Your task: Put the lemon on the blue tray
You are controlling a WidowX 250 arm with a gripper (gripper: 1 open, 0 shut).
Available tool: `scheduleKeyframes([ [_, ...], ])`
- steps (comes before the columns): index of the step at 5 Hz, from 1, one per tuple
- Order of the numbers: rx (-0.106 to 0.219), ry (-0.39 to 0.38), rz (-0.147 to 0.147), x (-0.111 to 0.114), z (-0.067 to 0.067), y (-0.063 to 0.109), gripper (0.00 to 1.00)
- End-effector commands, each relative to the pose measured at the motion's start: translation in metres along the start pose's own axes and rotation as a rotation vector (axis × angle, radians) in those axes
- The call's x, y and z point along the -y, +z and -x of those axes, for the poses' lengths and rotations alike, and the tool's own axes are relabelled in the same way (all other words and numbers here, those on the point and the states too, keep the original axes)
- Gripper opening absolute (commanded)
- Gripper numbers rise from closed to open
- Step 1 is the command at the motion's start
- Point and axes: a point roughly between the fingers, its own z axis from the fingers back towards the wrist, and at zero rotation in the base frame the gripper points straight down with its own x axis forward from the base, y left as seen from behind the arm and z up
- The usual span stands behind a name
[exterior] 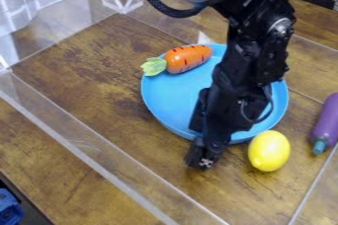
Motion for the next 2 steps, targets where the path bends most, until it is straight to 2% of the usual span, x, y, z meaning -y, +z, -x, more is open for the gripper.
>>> scheduleKeyframes([
  [1, 0.037, -0.075, -0.019, 0.0044, -0.0134, 0.0053, 1.00],
  [2, 0.047, -0.103, -0.023, 0.0056, -0.0180, 0.0058, 1.00],
])
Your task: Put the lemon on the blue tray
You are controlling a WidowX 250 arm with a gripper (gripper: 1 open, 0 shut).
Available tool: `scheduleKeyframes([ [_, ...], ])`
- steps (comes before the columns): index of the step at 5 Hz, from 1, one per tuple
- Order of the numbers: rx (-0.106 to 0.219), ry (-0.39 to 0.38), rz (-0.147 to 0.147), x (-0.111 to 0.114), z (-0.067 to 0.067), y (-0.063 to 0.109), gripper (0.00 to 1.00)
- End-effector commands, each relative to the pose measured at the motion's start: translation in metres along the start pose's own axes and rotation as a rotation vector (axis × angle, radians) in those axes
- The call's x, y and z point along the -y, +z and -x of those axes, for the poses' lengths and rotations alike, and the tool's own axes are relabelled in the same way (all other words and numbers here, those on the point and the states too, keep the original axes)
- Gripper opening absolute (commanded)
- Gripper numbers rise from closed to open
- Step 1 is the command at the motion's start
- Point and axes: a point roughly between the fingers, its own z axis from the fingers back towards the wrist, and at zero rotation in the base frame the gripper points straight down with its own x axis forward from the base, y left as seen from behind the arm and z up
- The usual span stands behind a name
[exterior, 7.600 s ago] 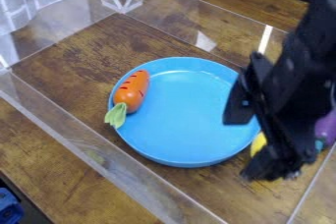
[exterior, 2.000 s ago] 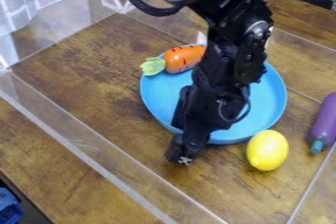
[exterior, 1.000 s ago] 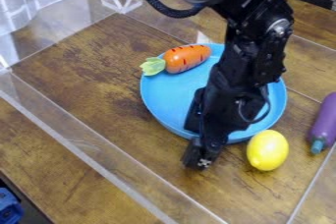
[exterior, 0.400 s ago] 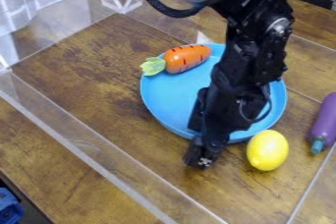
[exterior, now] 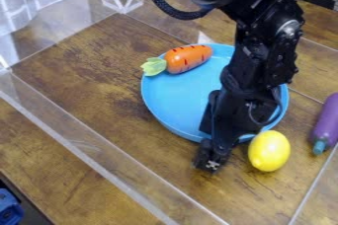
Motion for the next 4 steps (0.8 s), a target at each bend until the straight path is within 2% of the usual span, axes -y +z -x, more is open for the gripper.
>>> scheduleKeyframes([
  [1, 0.033, -0.068, -0.014, 0.005, -0.013, 0.004, 1.00],
  [2, 0.046, -0.100, -0.016, 0.006, -0.018, 0.003, 1.00],
  [4, 0.076, -0.074, -0.002, 0.014, -0.043, 0.007, 1.00],
])
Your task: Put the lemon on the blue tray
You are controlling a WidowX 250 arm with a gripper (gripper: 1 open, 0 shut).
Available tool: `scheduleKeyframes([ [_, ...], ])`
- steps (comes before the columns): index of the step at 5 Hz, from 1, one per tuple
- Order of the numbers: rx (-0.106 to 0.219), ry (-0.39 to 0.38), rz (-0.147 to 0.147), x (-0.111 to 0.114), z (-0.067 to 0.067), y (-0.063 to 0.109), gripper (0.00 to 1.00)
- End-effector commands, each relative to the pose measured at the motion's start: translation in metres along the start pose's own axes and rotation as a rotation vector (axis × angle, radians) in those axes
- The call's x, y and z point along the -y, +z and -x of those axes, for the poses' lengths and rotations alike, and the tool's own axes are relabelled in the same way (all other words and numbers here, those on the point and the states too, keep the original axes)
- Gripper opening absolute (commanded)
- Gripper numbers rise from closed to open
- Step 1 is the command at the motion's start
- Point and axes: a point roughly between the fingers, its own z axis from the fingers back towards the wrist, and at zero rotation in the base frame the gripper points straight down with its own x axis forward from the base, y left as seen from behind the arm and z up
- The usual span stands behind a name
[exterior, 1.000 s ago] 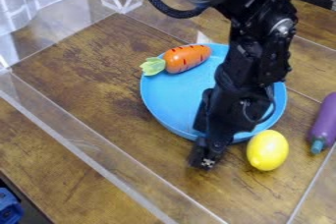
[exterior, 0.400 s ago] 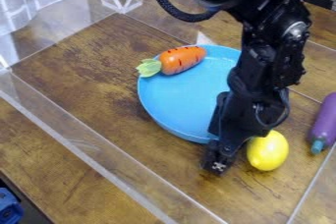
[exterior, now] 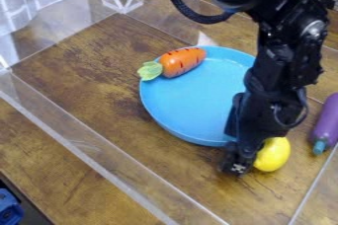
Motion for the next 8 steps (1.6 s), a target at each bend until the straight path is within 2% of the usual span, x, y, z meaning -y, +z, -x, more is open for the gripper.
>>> scheduleKeyframes([
  [1, 0.027, -0.012, 0.012, 0.008, -0.008, 0.003, 1.00],
  [2, 0.046, 0.000, 0.020, 0.007, -0.006, 0.006, 0.00],
  [3, 0.063, 0.014, 0.029, 0.006, -0.004, 0.009, 0.00],
  [4, 0.080, 0.029, 0.031, 0.010, -0.005, 0.009, 1.00],
  [6, 0.121, -0.053, 0.018, 0.030, -0.012, 0.009, 1.00],
  [7, 0.139, -0.083, 0.011, 0.036, -0.028, 0.011, 1.00],
  [8, 0.141, -0.107, 0.007, 0.039, -0.038, 0.011, 1.00],
])
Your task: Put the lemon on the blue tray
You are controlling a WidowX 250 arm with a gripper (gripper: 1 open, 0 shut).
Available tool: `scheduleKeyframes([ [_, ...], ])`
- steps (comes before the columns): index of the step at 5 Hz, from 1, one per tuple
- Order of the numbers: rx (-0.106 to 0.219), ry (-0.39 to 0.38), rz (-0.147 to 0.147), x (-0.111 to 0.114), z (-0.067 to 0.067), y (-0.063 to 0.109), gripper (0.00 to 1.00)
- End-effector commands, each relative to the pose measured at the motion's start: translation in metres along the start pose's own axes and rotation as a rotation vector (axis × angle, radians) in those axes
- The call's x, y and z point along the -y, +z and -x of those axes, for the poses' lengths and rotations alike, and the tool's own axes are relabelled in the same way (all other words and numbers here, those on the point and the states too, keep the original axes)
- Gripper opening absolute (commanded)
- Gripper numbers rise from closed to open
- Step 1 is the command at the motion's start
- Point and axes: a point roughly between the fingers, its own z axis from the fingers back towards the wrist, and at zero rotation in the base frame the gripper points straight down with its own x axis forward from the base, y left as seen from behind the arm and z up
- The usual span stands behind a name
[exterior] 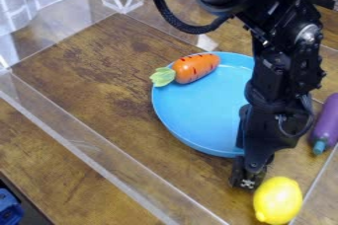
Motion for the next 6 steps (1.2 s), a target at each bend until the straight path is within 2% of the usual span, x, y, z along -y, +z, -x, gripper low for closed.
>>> scheduleKeyframes([
  [1, 0.024, -0.081, -0.006, 0.017, -0.027, 0.002, 1.00],
  [3, 0.024, -0.013, -0.007, 0.004, -0.021, -0.002, 1.00],
  [5, 0.026, -0.003, 0.005, -0.004, -0.018, -0.004, 1.00],
  [6, 0.019, 0.045, 0.003, -0.007, -0.016, -0.004, 0.00],
])
